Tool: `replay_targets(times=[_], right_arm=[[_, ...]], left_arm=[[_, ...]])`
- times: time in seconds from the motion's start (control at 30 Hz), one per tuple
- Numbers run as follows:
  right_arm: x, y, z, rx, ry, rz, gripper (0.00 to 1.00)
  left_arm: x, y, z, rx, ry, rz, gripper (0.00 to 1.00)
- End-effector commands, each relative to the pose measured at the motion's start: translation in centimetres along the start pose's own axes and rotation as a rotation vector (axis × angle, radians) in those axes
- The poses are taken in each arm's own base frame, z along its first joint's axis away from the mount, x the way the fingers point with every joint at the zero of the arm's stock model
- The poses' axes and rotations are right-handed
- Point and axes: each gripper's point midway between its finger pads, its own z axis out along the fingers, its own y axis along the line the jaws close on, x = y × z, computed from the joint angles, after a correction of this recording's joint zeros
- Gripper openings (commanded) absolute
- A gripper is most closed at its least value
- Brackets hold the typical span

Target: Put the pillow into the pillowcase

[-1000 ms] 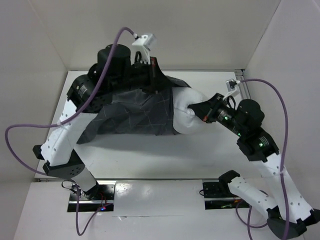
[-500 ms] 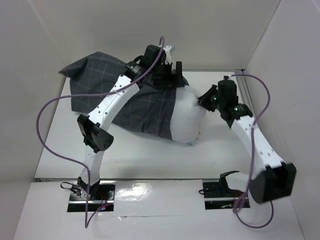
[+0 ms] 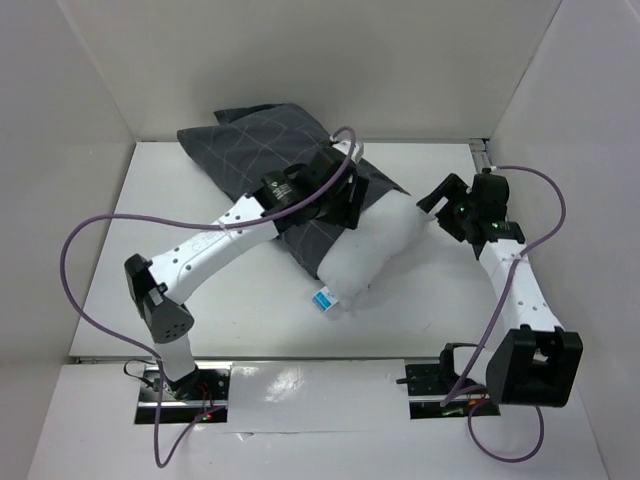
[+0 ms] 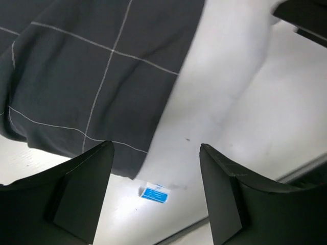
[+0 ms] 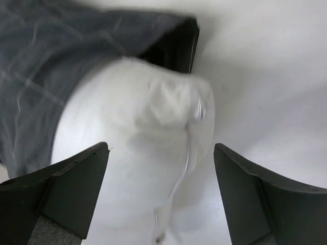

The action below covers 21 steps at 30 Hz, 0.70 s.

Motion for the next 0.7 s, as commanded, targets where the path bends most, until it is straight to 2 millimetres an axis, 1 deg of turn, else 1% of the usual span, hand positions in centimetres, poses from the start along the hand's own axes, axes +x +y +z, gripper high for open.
replay_targets(times=[0.0,0.03,0.07,0.1,0.13,0.17,0.2,0.23,0.27,0.3,0.33,0.37,0.4,0.43,0.47,0.5,0.53,0.57,0.6,0.63,0.67], right_arm=[[2.6,0.5,-1.7,-0.072,0.095,-0.074,0.91],[3.8,0.6,-2.2,-0.089,0.133,-0.095,0.91],[4.0,0.7,-2.5,-0.099,0.141,-0.104,0.93],[4.8,0.8,-2.8,-0.108,0.161,-0.108,0.93],[5.4,0.5,-2.8,-0.104,0.183,-0.102,0.93],[6.0,1.0,-3.2,-0.133,0.199,-0.109,0.94],[7.0,1.0,-3.5,-0.146,0.229,-0.109,0.94],[7.4,0.7,-3.4,-0.14,0.238,-0.106,0.94],[7.6,1.2,-3.7,-0.172,0.245,-0.098,0.94],[8.3,1.4,-3.6,-0.19,0.264,-0.096,0.94],[9.2,1.4,-3.7,-0.198,0.283,-0.075,0.94],[9.8,2.3,-3.8,-0.235,0.291,-0.085,0.94],[10.5,2.5,-3.7,-0.245,0.303,-0.084,0.94],[11.7,2.5,-3.5,-0.247,0.329,-0.066,0.94],[12.5,3.4,-3.5,-0.277,0.336,-0.089,0.94],[14.1,4.5,-3.0,-0.314,0.351,-0.096,0.94],[14.1,4.5,-3.0,-0.315,0.351,-0.096,0.94],[15.2,4.4,-2.4,-0.308,0.381,-0.073,0.94],[15.8,6.1,-2.1,-0.375,0.37,-0.097,0.92],[16.9,6.2,-1.3,-0.375,0.399,-0.094,0.9],[17.3,6.7,-0.7,-0.379,0.401,-0.082,0.85]], left_arm=[[0.1,1.6,3.0,-0.146,-0.035,-0.015,0.8],[0.5,2.0,3.8,-0.173,-0.025,0.001,0.8],[0.6,1.8,4.2,-0.181,-0.031,0.018,0.8],[0.8,2.0,4.6,-0.196,-0.027,0.022,0.8],[1.0,2.3,5.1,-0.211,-0.019,0.047,0.8],[1.3,2.3,5.5,-0.215,-0.009,0.06,0.8],[1.9,2.0,6.0,-0.214,0.005,0.072,0.8],[1.9,2.0,6.0,-0.214,0.005,0.072,0.8],[2.2,2.2,6.5,-0.229,0.012,0.077,0.78],[2.9,2.5,7.1,-0.25,0.025,0.086,0.76],[3.0,2.6,7.0,-0.254,0.033,0.09,0.71],[3.2,2.9,7.3,-0.27,0.035,0.094,0.66],[3.1,3.0,7.3,-0.278,0.031,0.095,0.61],[3.3,3.3,7.2,-0.291,0.037,0.1,0.56],[2.9,3.1,7.1,-0.287,0.027,0.087,0.43],[3.0,3.5,6.6,-0.303,0.039,0.095,0.23],[3.0,3.5,6.6,-0.303,0.039,0.096,0.23],[2.5,3.1,6.2,-0.283,0.031,0.087,0.16],[2.3,2.8,5.8,-0.263,0.028,0.081,0.08],[2.2,2.0,5.7,-0.219,0.035,0.074,0.0],[1.7,1.4,5.1,-0.185,0.029,0.073,0.0]])
